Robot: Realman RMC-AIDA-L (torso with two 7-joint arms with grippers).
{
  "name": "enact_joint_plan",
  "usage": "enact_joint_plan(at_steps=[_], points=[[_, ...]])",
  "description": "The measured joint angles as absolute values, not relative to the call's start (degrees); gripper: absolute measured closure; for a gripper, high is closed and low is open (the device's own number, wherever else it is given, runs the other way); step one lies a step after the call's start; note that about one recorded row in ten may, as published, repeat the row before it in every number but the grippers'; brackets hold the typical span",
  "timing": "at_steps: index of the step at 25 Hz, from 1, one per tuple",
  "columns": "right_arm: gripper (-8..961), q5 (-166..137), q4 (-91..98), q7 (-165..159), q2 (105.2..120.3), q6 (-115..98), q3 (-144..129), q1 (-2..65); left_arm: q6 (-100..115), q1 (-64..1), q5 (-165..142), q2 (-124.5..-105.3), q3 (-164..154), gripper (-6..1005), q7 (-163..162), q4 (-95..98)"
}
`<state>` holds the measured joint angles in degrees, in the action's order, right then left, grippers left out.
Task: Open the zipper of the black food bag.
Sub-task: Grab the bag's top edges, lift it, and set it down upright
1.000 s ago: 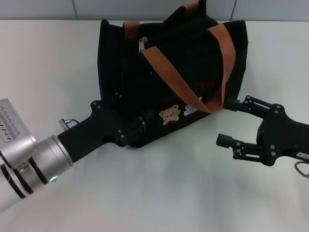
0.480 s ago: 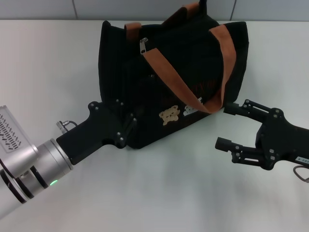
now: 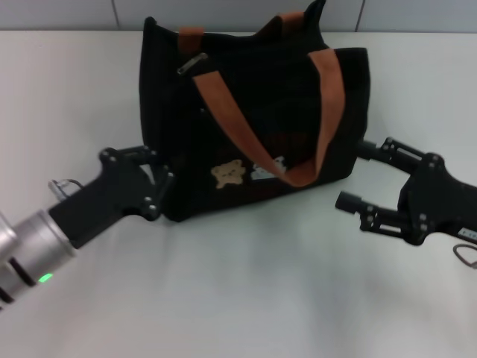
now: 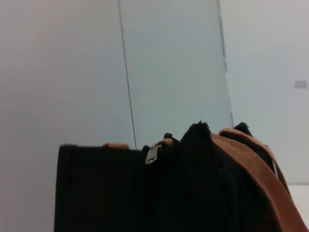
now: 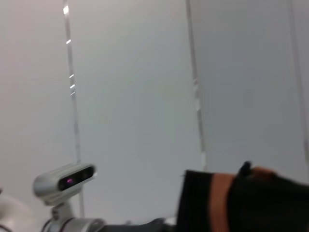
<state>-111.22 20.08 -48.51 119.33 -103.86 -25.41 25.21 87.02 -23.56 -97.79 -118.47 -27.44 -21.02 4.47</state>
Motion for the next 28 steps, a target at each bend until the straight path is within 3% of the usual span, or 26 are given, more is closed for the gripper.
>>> enact_joint_plan(at_steps=[8, 12, 16, 22, 28], points=[[131, -100.77, 14.55, -46.73, 119.37, -100.77, -25.43, 24.47, 97.64, -20.53, -101.06, -117.57, -31.25, 911, -30.68, 24.89], [131, -98.69, 6.54, -44.22, 119.51, -94.69, -26.18, 29.12, 104.95, -21.52, -101.76, -115.18, -31.16, 911, -34.19, 31.85], [130, -99.26, 3.18, -44.42, 119.54, -91.51, -27.78, 32.76, 108.09, -22.49, -101.31, -114.26, -30.43, 911, -35.65, 34.58], [130, -99.41, -4.4, -46.41, 119.83, -86.31, -35.52, 40.81, 109.64, -25.22, -98.89, -114.54, -29.22, 911, -37.49, 37.76], [130, -100.0, -8.01, -45.8, 119.89, -84.34, -36.15, 42.35, 109.72, -26.41, -98.57, -115.93, -29.91, 910, -36.18, 37.72]])
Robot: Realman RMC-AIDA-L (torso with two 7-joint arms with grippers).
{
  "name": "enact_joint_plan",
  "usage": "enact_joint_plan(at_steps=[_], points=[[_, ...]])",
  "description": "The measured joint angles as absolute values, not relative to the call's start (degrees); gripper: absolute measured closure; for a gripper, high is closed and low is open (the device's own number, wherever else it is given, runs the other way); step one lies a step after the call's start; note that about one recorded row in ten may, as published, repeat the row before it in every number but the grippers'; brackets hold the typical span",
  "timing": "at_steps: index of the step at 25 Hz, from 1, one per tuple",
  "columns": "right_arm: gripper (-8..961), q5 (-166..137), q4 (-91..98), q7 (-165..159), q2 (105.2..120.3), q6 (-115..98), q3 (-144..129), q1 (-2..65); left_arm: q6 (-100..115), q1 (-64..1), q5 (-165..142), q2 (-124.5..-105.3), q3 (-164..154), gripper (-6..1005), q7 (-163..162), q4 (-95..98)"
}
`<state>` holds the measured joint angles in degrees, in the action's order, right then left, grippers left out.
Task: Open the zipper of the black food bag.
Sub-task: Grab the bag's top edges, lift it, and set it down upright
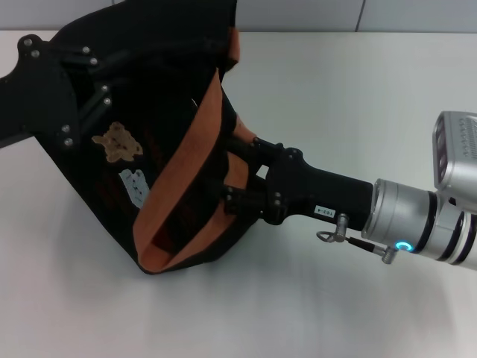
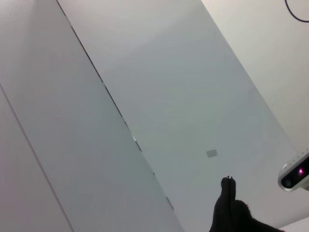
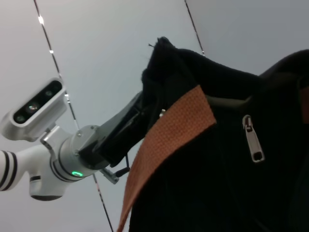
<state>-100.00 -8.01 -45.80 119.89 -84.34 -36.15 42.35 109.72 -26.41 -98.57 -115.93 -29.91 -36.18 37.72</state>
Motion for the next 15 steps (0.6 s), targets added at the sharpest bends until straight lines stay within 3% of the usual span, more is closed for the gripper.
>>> enact_joint_plan(at_steps=[15], points=[[131, -99.53, -0.82, -46.01, 119.69, -89.66, -30.65, 32.15, 109.13, -23.83, -99.43, -118.36, -36.0, 912, -31.76, 36.86]])
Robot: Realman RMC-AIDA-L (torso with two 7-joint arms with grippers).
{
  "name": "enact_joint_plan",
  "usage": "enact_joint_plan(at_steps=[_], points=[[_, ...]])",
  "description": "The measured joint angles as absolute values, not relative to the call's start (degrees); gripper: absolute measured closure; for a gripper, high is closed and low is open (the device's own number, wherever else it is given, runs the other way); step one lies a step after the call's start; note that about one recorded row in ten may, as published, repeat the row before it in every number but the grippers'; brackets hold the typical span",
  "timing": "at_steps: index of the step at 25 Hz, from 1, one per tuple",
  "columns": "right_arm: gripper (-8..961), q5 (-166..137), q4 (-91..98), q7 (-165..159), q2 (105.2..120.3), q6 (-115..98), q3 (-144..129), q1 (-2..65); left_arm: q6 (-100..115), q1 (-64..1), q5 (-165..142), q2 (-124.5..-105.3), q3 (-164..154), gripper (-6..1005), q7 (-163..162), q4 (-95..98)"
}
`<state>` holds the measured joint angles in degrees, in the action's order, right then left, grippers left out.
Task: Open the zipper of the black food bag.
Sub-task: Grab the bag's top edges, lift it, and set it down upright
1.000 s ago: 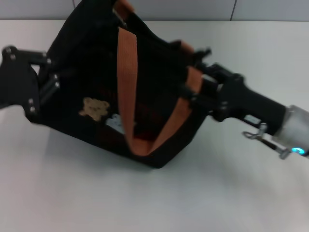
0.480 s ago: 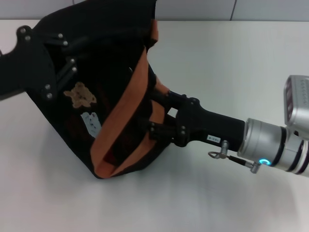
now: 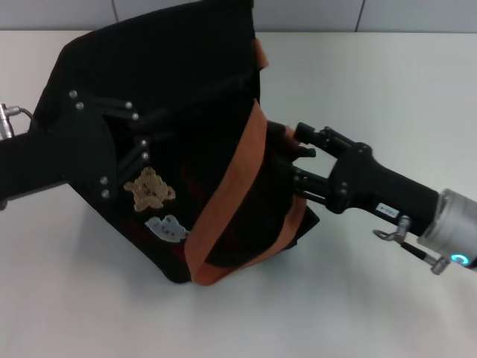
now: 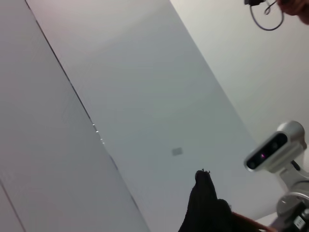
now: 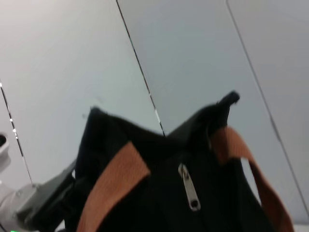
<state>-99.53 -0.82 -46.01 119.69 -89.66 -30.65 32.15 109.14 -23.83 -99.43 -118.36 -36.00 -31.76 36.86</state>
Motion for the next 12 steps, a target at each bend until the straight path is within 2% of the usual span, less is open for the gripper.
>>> enact_joint_plan(at_steps=[8, 12], points=[[131, -99.52, 6.46, -45.51, 119.39, -96.57, -30.02, 28.8, 108.85, -23.96, -99.48, -118.39, -38.8, 914, -31.63, 35.85], [131, -99.5, 3.78, -32.0, 119.73, -94.51, -27.68, 29.39, 108.5, -24.8, -99.53, -118.49, -40.25, 913, -29.67, 33.06]])
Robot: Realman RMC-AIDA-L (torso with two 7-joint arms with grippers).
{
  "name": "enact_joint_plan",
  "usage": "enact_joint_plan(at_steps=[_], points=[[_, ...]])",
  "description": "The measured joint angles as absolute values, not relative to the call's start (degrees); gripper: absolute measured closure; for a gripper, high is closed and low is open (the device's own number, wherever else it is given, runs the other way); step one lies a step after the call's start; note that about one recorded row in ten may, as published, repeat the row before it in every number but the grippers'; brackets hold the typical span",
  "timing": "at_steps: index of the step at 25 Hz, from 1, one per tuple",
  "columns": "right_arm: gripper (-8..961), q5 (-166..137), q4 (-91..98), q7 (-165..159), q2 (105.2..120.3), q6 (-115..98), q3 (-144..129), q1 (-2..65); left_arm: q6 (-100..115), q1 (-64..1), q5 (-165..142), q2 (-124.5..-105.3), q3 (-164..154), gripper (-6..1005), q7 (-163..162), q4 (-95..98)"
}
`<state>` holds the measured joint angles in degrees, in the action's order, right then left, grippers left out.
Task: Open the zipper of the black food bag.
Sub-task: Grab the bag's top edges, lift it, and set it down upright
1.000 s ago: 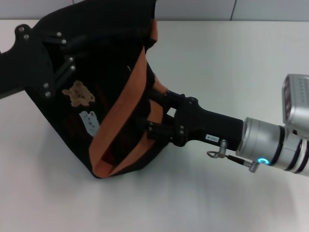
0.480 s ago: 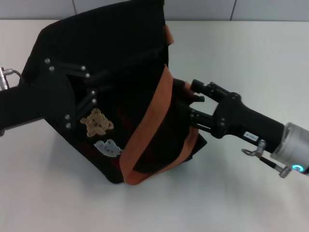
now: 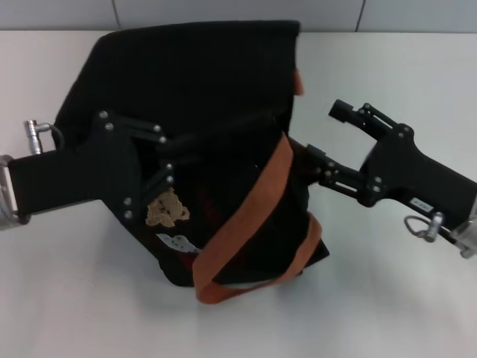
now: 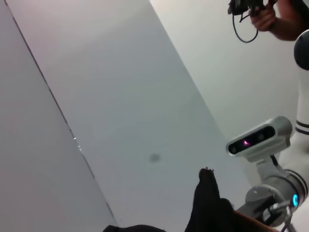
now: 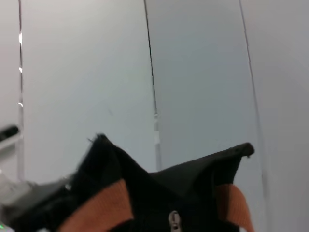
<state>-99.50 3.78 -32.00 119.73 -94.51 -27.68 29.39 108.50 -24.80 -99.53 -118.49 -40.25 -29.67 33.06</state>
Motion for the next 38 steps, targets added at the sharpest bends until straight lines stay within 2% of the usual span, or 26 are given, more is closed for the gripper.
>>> enact_joint_plan(at_steps=[10, 38], points=[[131, -99.47, -13.23, 6.5, 119.88, -92.21, -20.19, 29.31, 106.57, -25.55, -99.39, -118.59, -41.1, 914, -29.26, 30.09], [134, -99.69, -16.26, 5.83, 119.95, -90.15, -15.63, 28.48, 104.31, -27.28, -99.42, -118.74, -41.12, 920, -28.61, 26.6]])
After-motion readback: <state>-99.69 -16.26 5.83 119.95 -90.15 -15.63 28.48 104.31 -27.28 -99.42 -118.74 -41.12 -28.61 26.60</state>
